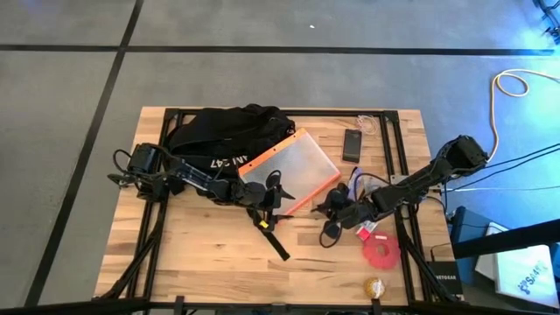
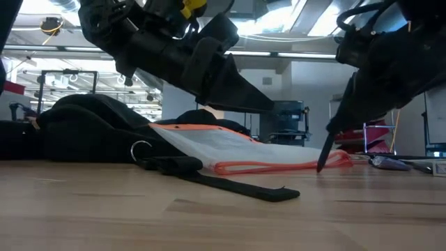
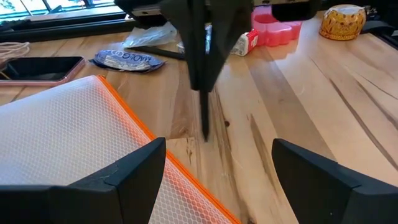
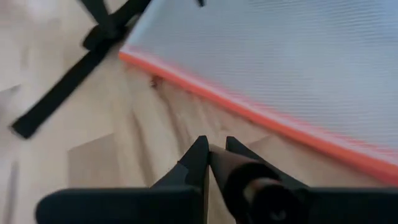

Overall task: Unpack backpack
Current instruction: Move the bottom black pen to the top right of the table

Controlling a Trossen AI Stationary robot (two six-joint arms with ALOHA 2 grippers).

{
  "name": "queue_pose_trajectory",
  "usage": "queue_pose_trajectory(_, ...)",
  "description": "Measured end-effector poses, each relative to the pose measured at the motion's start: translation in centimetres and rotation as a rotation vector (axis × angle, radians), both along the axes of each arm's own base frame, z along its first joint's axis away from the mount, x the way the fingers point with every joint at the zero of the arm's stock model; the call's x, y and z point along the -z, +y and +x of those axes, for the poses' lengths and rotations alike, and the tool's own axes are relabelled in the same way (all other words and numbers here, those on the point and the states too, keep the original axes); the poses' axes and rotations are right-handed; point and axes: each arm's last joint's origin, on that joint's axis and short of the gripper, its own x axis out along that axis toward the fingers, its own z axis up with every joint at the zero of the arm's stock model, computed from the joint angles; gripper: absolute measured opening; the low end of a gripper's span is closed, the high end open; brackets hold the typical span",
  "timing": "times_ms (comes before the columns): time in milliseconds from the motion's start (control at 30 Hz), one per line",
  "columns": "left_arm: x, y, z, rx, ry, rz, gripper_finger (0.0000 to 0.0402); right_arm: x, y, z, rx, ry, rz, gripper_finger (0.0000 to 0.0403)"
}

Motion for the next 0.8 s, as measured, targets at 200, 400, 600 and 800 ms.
queue_pose_trajectory(200, 0.00, 0.01, 0.00, -0.001, 0.000, -0.002, 0.0278, -0.33, 0.58, 0.35, -0.120, -0.016, 0.089, 0.0019)
queue_pose_trajectory(400, 0.00, 0.02, 0.00, -0.001, 0.000, -0.002, 0.0278, -0.66, 0.66, 0.65, -0.142, -0.063, 0.056, 0.0019)
queue_pose_trajectory(600, -0.04, 0.00, 0.01, -0.001, -0.004, -0.002, 0.0278, -0.30, 0.50, 0.34, -0.145, -0.014, 0.028, 0.0019)
queue_pose_trajectory(800, -0.14, -0.01, 0.05, -0.001, -0.014, -0.004, 0.0278, -0.17, 0.37, 0.16, -0.117, 0.009, 0.026, 0.0019)
